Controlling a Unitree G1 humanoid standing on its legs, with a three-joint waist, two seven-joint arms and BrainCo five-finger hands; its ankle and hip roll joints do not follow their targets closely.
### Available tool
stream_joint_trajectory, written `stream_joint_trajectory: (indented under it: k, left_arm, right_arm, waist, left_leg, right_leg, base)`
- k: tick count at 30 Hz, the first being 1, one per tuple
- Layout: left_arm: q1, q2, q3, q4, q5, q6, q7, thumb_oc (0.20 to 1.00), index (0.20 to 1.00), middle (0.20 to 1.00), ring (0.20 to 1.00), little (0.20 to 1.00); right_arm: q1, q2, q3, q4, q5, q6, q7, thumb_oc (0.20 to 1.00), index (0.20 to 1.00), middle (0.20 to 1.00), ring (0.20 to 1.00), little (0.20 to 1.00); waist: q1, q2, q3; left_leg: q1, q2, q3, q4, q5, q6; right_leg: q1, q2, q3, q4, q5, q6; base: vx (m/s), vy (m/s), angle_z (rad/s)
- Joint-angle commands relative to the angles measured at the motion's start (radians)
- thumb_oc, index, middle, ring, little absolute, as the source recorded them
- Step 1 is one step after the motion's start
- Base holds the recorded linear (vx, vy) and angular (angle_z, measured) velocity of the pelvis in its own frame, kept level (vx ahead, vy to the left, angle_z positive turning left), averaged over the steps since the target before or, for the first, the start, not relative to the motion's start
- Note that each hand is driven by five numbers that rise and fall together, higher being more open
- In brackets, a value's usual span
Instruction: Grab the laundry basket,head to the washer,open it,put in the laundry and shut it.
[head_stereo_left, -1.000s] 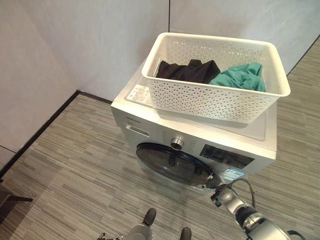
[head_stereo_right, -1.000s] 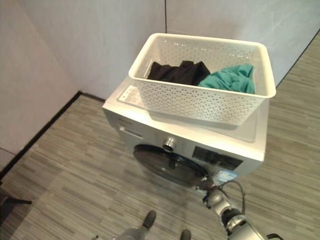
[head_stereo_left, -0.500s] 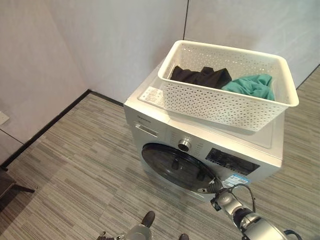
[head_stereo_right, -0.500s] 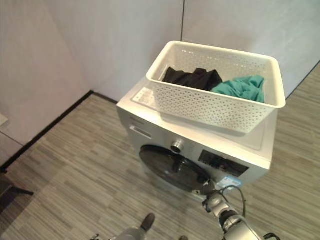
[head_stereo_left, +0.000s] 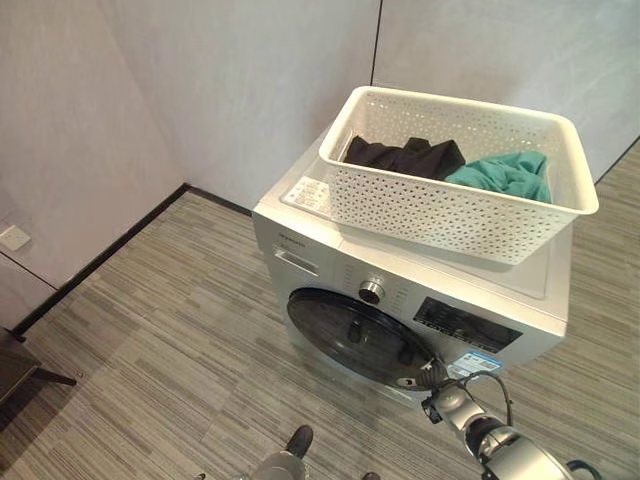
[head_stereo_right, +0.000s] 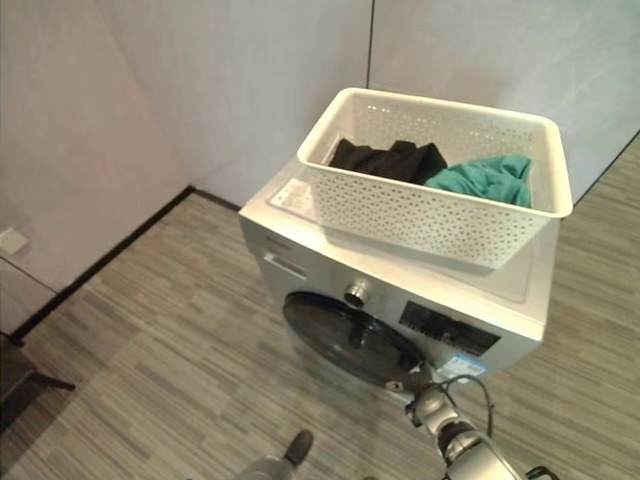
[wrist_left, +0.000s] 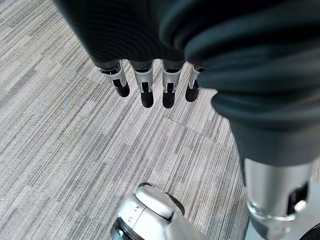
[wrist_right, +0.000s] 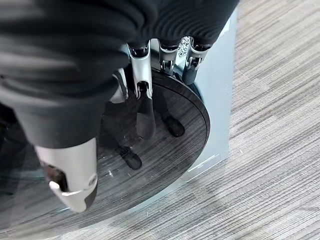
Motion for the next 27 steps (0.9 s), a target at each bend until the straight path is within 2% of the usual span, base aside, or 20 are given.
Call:
stream_joint_trajectory:
  k: [1,4,7,8,12,20,27]
  left_arm:
    - [-0.042,0.022,-0.048,0.077,-0.013,-0.014,0.038,1.000,1.000,1.000,1.000,1.000]
    - [-0.043,0.014,-0.037,0.080,-0.028,-0.011,0.045,1.000,1.000,1.000,1.000,1.000]
    - [-0.046,0.000,-0.007,0.085,-0.041,-0.008,0.042,1.000,1.000,1.000,1.000,1.000]
    - [-0.046,-0.001,-0.008,0.085,-0.041,-0.008,0.042,1.000,1.000,1.000,1.000,1.000]
    - [-0.045,-0.015,0.015,0.092,-0.047,-0.010,0.027,1.000,1.000,1.000,1.000,1.000]
    - [-0.045,-0.021,0.036,0.085,-0.079,-0.018,0.009,1.000,1.000,1.000,1.000,1.000]
    - [-0.027,-0.022,0.055,0.076,-0.133,-0.024,-0.021,1.000,1.000,1.000,1.000,1.000]
  right_arm:
    - [-0.032,0.070,-0.023,-0.108,0.000,-0.044,-0.009,1.000,1.000,1.000,1.000,1.000]
    - [0.014,0.042,-0.047,-0.234,-0.008,-0.042,-0.035,1.000,1.000,1.000,1.000,1.000]
    - [0.141,-0.014,-0.080,-0.471,-0.061,-0.047,-0.044,1.000,1.000,1.000,1.000,1.000]
    - [0.143,-0.015,-0.080,-0.474,-0.062,-0.046,-0.043,1.000,1.000,1.000,1.000,1.000]
    - [0.279,-0.075,-0.129,-0.685,-0.145,-0.055,-0.035,1.000,1.000,1.000,1.000,1.000]
    - [0.326,-0.107,-0.163,-0.751,-0.210,-0.051,-0.029,1.000,1.000,1.000,1.000,1.000]
    - [0.309,-0.115,-0.171,-0.712,-0.244,-0.042,-0.037,1.000,1.000,1.000,1.000,1.000]
  waist:
    - [0.036,-0.038,-0.023]
    - [0.012,-0.043,-0.024]
    - [-0.031,-0.051,-0.024]
    - [-0.030,-0.051,-0.024]
    - [-0.069,-0.057,-0.030]
    - [-0.094,-0.055,-0.034]
    - [-0.091,-0.044,-0.028]
  left_leg:
    - [0.018,0.001,0.000,0.000,-0.053,0.042]
    - [0.025,0.005,0.015,0.000,-0.059,0.043]
    - [0.037,0.011,0.034,0.000,-0.073,0.046]
    - [0.037,0.012,0.035,0.000,-0.073,0.046]
    - [0.051,0.021,0.056,0.000,-0.086,0.049]
    - [0.062,0.029,0.075,0.000,-0.097,0.051]
    - [0.060,0.026,0.072,0.000,-0.093,0.050]
  right_leg:
    - [0.001,-0.112,0.070,0.009,-0.036,0.073]
    - [0.000,-0.113,0.080,0.009,-0.034,0.073]
    - [-0.001,-0.114,0.099,0.009,-0.031,0.076]
    - [-0.001,-0.114,0.100,0.009,-0.031,0.076]
    - [-0.003,-0.117,0.117,0.009,-0.029,0.078]
    - [-0.005,-0.118,0.131,0.009,-0.029,0.079]
    - [-0.003,-0.118,0.129,0.009,-0.033,0.080]
  base:
    - [0.00,0.000,0.00]
    - [0.00,0.000,0.00]
    - [0.00,0.019,-0.08]
    - [0.00,0.024,-0.20]
    - [0.00,0.017,-0.18]
    - [0.00,0.007,-0.11]
    - [0.00,-0.001,0.00]
